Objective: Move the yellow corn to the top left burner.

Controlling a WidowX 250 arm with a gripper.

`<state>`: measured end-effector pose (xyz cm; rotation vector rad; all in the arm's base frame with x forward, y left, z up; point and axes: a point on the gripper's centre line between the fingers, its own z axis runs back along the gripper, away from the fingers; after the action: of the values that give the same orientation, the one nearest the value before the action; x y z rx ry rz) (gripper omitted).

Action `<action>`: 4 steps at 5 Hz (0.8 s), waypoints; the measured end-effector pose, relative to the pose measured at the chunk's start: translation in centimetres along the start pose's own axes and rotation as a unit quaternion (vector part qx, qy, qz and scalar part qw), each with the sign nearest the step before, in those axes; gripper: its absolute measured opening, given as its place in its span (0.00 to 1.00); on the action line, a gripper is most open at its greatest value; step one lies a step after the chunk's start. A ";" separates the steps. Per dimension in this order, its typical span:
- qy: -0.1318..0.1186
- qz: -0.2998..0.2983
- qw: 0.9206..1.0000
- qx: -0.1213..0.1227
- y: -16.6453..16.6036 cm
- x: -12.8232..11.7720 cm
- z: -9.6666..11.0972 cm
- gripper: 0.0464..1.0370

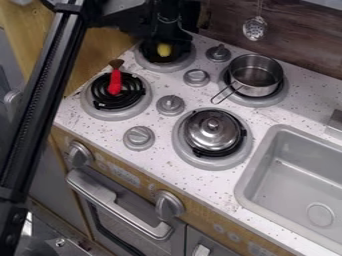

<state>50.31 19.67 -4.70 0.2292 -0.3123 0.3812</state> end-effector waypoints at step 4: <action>-0.005 -0.011 0.999 -0.045 0.6 -7.7 7.1 0.96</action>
<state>41.49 15.71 -0.69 0.1468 -0.3363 0.3439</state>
